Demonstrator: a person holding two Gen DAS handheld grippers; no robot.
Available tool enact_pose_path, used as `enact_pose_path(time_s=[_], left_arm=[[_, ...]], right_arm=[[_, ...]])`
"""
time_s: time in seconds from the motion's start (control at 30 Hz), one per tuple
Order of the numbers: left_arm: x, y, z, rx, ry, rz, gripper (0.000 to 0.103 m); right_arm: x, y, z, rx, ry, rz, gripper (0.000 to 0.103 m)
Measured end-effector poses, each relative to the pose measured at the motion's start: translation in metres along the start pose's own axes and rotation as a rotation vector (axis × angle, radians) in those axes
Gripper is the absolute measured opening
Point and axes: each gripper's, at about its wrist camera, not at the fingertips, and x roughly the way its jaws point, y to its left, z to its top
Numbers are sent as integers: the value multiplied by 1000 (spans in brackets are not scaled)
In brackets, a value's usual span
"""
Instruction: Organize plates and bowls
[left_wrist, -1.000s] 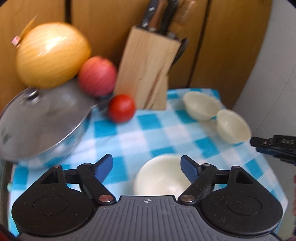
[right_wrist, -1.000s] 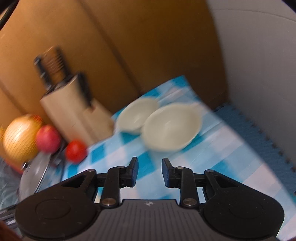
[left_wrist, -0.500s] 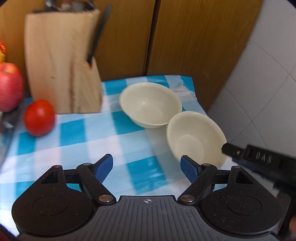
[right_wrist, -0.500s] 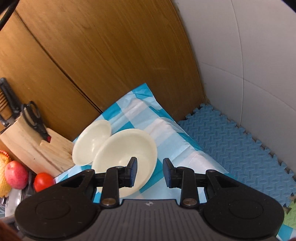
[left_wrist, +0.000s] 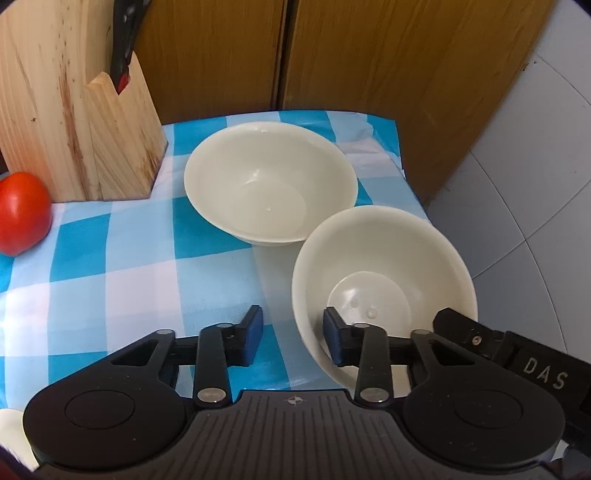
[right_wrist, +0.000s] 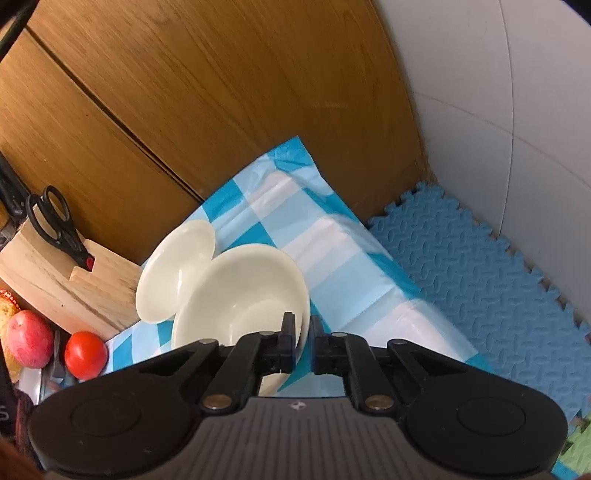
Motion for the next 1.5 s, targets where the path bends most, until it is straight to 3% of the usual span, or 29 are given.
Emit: enact_pose_path(time_s=[0.03,0.1,0.43,0.9,1.5], left_arm=[[0,0,0,1,8,-10,28],[-2,-2,0,13,21,-12,22],[-33,-1,-10,66,-21,21,23],[-106,20,-23,75,-102,39,24],[-185,84,-73,29,-179,74,29]], right_arm=[[-1,1,-1,-5,2,0,8],[-3,4,-2,-15,3,5,8],[-30,18,-16,-37,-1,38,8],[-84,53,-43,-101,-51,108,9],[-119,111,-110,-226,-40,219,9]])
